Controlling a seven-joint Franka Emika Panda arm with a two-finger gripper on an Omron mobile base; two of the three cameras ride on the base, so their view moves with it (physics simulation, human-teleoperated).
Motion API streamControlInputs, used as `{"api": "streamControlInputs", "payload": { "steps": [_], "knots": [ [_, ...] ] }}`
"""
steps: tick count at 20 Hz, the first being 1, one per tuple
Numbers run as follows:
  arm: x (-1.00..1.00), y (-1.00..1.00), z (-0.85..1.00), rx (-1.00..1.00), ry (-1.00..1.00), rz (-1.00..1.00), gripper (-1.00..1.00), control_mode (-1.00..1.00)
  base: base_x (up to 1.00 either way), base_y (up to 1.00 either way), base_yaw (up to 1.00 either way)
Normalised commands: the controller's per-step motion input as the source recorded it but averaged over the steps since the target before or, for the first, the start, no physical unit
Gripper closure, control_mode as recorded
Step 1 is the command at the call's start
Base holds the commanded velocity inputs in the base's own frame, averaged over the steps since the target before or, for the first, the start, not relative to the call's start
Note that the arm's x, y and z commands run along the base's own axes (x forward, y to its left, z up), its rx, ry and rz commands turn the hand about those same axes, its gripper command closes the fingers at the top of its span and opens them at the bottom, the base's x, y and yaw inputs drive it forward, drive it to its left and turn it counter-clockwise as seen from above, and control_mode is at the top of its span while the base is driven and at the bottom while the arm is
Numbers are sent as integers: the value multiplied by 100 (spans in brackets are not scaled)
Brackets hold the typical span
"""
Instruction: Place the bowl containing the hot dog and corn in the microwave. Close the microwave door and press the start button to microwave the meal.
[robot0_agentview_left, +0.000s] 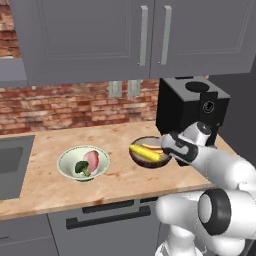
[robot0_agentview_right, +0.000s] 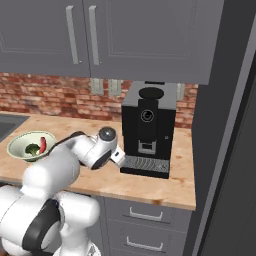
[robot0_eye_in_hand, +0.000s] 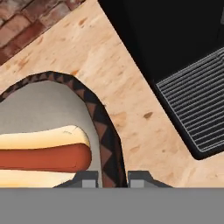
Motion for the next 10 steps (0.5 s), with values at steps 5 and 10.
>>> {"api": "streamControlInputs", "payload": {
  "steps": [5, 10],
  "knots": [
    [-80, 0, 71, 0, -27, 12, 100, -100, 0, 0, 0],
    [-92, 0, 96, 0, -16, 13, 100, -100, 0, 0, 0]
  ]
}}
